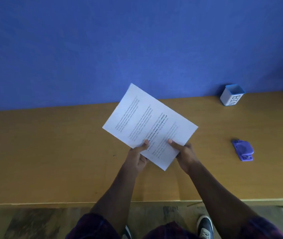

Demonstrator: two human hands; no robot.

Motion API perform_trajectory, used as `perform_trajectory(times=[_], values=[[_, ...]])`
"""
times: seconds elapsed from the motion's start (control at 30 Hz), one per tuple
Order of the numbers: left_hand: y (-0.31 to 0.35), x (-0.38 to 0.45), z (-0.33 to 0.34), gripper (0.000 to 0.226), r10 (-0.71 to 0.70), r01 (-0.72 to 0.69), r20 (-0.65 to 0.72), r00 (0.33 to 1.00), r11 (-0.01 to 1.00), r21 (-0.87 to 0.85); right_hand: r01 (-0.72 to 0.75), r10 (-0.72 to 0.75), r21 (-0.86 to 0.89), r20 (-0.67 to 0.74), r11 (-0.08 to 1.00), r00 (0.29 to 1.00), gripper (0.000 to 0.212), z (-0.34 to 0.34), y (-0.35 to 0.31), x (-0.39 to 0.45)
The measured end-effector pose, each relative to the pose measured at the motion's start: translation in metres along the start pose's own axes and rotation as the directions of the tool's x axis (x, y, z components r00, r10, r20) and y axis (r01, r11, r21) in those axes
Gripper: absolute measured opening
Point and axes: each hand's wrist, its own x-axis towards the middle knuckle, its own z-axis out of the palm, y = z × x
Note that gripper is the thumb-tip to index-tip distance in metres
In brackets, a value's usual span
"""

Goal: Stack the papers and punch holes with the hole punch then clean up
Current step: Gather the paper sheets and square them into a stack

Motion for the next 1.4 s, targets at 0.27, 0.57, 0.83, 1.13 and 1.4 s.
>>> perform_trajectory(times=[0.27,0.57,0.83,1.13,1.4], values=[[0.009,-0.010,-0.015,0.046,0.022,-0.018,-0.100,0.995,0.999,0.046,0.011,-0.018,-0.046,-0.141,0.999,0.990,0.038,-0.006,-0.005,0.000],[0.080,-0.007,-0.050,0.018,0.154,-0.073,-0.161,0.975,0.903,0.422,-0.005,-0.033,-0.287,-0.128,0.958,0.991,0.039,-0.039,-0.033,-0.002],[0.090,-0.007,-0.037,0.042,0.281,-0.230,-0.029,0.959,0.836,0.498,0.138,-0.145,-0.357,0.008,0.924,0.989,0.031,-0.019,-0.070,0.009],[0.046,-0.019,-0.041,0.033,0.201,-0.053,-0.180,0.963,0.794,0.606,0.001,-0.050,-0.364,-0.127,0.931,0.991,0.027,-0.045,-0.026,-0.001],[0.051,-0.010,-0.041,0.027,0.234,-0.088,-0.181,0.955,0.808,0.582,0.074,-0.130,-0.307,-0.164,0.949,0.978,0.025,-0.051,-0.029,0.001]])
